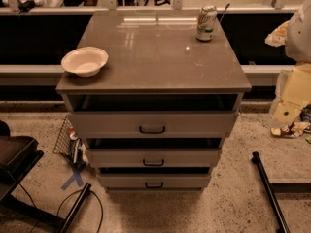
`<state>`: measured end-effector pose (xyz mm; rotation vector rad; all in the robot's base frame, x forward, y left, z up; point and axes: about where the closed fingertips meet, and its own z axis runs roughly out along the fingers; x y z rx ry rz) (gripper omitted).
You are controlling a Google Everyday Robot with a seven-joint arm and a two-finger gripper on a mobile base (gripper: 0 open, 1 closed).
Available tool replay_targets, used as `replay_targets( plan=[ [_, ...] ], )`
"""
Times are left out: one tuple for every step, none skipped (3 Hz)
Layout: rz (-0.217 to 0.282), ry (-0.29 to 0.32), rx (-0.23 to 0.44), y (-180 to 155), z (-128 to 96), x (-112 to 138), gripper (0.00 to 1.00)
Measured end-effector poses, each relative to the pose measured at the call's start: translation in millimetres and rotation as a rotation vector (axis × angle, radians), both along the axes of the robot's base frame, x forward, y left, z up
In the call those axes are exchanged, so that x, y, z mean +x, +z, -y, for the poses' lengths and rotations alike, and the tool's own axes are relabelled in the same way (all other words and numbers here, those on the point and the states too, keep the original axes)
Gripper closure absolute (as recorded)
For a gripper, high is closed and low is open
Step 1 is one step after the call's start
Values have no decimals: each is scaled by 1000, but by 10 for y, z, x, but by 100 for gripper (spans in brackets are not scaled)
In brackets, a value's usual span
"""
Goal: Move 7up can near paper bowl
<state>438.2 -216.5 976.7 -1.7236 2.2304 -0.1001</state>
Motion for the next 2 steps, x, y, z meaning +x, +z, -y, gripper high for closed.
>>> replay_targets(
  plan=[
    [0,0,0,0,0,0,0],
    [53,-26,26,35,29,96,0]
  ],
)
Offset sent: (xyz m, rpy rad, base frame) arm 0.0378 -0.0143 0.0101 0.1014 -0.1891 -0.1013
